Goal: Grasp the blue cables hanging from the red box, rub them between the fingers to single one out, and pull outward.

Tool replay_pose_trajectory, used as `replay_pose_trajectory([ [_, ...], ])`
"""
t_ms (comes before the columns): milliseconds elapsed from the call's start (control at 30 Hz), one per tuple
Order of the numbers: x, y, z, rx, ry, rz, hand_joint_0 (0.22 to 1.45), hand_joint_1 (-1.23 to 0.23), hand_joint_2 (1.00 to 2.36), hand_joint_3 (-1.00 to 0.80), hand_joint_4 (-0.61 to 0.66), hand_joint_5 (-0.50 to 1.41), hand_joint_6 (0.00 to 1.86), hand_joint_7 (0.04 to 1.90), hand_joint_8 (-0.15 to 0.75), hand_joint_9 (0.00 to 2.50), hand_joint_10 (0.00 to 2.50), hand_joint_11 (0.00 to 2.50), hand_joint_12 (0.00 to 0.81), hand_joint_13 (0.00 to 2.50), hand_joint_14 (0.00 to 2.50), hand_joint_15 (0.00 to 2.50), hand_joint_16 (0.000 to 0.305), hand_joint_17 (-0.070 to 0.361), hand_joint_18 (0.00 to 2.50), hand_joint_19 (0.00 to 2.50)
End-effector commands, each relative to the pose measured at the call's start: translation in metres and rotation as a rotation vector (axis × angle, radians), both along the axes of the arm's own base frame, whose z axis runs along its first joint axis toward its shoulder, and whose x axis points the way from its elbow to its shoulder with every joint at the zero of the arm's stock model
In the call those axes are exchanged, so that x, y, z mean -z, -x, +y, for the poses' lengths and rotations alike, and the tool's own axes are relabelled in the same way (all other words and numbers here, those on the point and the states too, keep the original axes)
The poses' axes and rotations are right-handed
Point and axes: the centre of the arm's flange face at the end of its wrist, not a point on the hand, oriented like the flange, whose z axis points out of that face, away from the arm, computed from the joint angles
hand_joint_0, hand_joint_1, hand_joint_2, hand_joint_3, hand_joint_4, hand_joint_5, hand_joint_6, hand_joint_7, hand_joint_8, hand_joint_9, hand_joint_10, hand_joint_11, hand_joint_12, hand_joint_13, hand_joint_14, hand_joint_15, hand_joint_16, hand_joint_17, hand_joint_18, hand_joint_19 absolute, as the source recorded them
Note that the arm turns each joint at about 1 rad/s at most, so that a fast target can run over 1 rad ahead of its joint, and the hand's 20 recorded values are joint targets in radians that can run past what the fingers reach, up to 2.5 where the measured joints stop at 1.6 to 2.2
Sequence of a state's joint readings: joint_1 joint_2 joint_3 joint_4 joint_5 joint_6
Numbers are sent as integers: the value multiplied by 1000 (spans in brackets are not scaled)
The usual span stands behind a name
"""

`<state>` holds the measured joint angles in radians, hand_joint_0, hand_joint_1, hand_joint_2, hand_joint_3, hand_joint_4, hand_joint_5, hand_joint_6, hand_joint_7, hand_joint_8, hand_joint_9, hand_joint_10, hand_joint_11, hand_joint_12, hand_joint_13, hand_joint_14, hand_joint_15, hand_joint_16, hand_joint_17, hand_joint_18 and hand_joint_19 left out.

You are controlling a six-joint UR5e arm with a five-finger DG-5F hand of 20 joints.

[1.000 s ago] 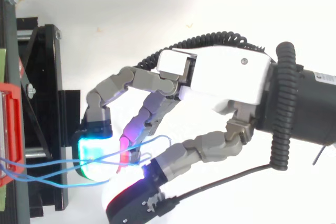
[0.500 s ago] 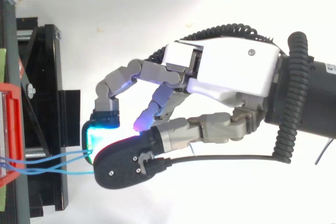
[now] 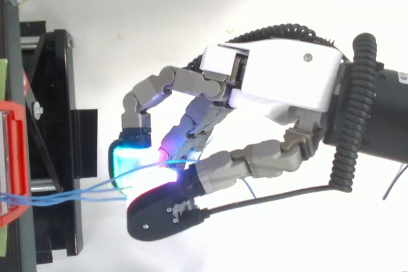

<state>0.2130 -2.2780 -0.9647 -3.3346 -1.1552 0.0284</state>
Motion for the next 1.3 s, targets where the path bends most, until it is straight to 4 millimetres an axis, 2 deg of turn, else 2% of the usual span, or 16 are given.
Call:
replay_pose_trajectory([
  [0, -2, 0, 0, 0, -1, 0, 708, -899, 1005, -438, -55, -156, 889, 1016, 208, 1023, 21, 677, 329, 915, 27, 618, 42, 95, 788, 539],
  [100, -4, 0, 0, 0, 0, 2, 758, -909, 1000, -500, -156, -158, 922, 1060, 193, 1025, 23, 692, 319, 910, 26, 604, 41, 92, 799, 512],
  [233, -12, 4, -1, 0, 6, 30, 763, -916, 1000, -500, -181, -155, 939, 1125, 188, 1059, 23, 746, 313, 916, 24, 608, 40, 90, 808, 513],
  [300, -13, 5, 0, -3, 8, 44, 725, -920, 1000, -500, -148, -152, 939, 1111, 187, 1072, 23, 752, 313, 916, 25, 610, 40, 90, 808, 520],
  [367, -14, 6, -1, -1, 10, 50, 633, -894, 1000, -500, -38, -141, 931, 1016, 189, 1100, 23, 753, 312, 926, 25, 621, 40, 89, 805, 545],
  [567, -13, 7, 0, -3, 11, 56, 482, -775, 1000, -500, 0, -133, 906, 1033, 230, 1132, 21, 723, 350, 963, 26, 636, 48, 108, 838, 573],
  [867, -14, 6, 0, -3, 11, 54, 399, -732, 1000, -500, 26, -132, 888, 966, 269, 1129, 19, 687, 386, 977, 22, 636, 57, 128, 862, 557],
  [1000, -14, 6, 0, -3, 11, 54, 413, -635, 1000, -500, 29, -131, 880, 968, 265, 1134, 19, 692, 384, 975, 22, 630, 56, 126, 851, 570],
  [1033, -14, 6, 1, -4, 11, 54, 448, -599, 1000, -500, 24, -132, 875, 992, 256, 1126, 20, 699, 366, 961, 23, 636, 53, 119, 822, 590],
  [1133, -14, 6, 1, -3, 11, 53, 567, -677, 1001, -481, 9, -137, 869, 1044, 227, 1105, 23, 718, 336, 941, 25, 660, 45, 102, 765, 629],
  [1267, -15, 6, 1, -3, 11, 53, 603, -741, 1010, -358, -2, -138, 870, 1057, 226, 1094, 23, 730, 332, 942, 27, 658, 44, 99, 775, 623],
])
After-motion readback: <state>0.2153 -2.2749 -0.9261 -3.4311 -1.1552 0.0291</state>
